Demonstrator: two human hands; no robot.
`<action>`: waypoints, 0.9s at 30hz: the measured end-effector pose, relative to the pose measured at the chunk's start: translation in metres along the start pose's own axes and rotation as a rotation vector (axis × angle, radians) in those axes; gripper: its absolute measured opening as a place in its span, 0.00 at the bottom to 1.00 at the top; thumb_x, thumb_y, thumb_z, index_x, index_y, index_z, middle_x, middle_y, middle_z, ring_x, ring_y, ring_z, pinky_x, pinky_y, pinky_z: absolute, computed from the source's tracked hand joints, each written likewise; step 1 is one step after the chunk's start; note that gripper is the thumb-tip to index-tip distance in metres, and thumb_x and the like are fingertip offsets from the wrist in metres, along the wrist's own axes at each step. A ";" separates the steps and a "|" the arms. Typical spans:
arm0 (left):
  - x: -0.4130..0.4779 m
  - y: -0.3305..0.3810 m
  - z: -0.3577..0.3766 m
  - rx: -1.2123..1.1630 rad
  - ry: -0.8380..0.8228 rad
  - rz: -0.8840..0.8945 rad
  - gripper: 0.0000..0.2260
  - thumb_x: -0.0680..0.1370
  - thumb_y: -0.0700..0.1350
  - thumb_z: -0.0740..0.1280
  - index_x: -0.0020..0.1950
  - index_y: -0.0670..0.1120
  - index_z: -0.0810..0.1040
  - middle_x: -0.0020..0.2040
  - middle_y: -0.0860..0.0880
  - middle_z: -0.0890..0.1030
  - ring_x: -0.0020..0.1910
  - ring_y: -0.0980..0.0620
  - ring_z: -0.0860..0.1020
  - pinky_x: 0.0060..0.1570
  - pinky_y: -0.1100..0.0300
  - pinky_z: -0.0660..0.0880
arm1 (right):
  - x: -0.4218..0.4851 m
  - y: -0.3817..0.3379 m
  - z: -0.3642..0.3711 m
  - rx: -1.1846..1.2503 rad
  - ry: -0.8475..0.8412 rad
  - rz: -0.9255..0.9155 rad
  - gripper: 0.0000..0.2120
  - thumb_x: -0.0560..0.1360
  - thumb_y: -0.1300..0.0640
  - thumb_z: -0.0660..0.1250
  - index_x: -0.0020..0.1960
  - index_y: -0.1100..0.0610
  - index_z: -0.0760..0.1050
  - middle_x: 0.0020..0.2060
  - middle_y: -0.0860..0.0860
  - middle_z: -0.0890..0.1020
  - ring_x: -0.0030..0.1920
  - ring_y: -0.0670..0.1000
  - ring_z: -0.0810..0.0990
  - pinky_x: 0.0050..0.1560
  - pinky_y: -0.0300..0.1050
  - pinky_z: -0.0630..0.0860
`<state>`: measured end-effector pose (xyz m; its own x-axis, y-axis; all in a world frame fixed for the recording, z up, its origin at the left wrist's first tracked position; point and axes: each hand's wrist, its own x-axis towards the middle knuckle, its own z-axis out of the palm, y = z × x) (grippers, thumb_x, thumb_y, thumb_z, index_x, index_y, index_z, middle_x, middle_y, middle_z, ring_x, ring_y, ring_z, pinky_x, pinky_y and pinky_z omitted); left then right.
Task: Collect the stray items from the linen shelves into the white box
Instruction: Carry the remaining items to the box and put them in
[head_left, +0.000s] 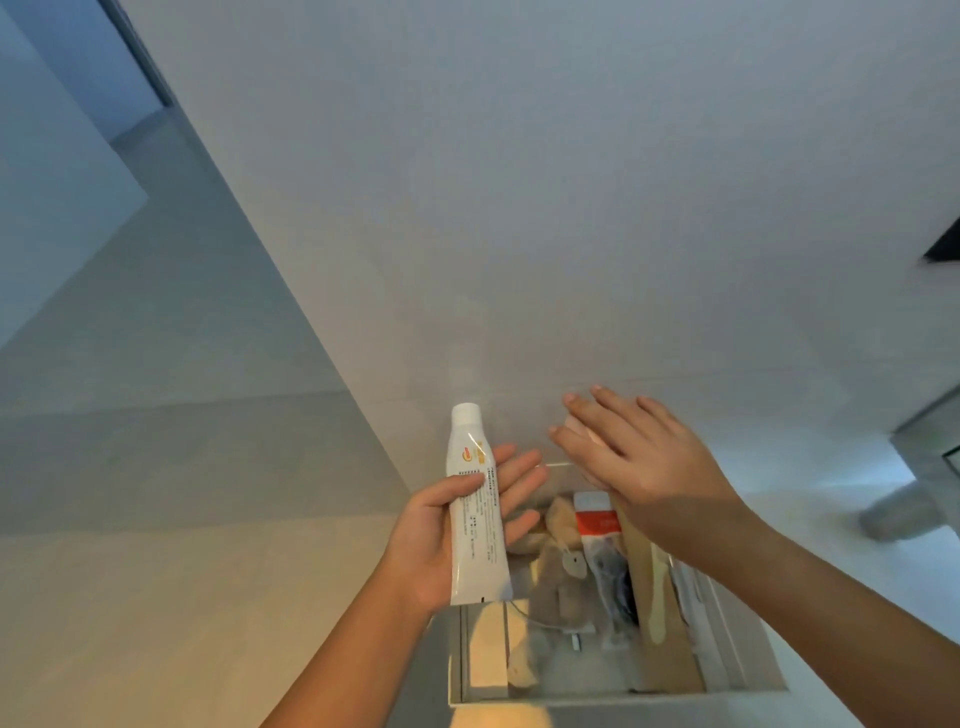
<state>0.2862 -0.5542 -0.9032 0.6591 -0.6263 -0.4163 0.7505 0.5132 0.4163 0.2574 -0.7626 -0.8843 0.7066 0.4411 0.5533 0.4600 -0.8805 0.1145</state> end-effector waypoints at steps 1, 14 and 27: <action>0.003 -0.006 -0.008 -0.007 -0.007 -0.008 0.21 0.72 0.38 0.58 0.65 0.39 0.71 0.62 0.39 0.77 0.59 0.43 0.77 0.52 0.48 0.77 | -0.003 0.001 0.006 -0.007 -0.004 -0.011 0.23 0.62 0.70 0.66 0.56 0.59 0.80 0.57 0.61 0.79 0.56 0.64 0.79 0.50 0.60 0.76; 0.026 -0.039 -0.050 -0.038 0.052 0.037 0.20 0.72 0.39 0.56 0.64 0.40 0.71 0.61 0.41 0.78 0.57 0.45 0.79 0.46 0.50 0.79 | -0.068 -0.006 0.057 -0.015 -0.088 0.081 0.12 0.70 0.62 0.69 0.54 0.57 0.81 0.56 0.58 0.81 0.56 0.60 0.79 0.51 0.58 0.77; 0.020 -0.034 -0.063 -0.009 0.030 0.036 0.21 0.72 0.39 0.57 0.65 0.41 0.71 0.61 0.41 0.78 0.59 0.44 0.78 0.54 0.45 0.73 | -0.087 -0.024 0.115 0.030 -0.244 0.033 0.19 0.69 0.63 0.64 0.60 0.57 0.78 0.58 0.58 0.80 0.59 0.63 0.77 0.50 0.62 0.76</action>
<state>0.2767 -0.5476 -0.9768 0.6871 -0.5891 -0.4254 0.7263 0.5408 0.4242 0.2467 -0.7596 -1.0294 0.8287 0.4447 0.3399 0.4479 -0.8910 0.0737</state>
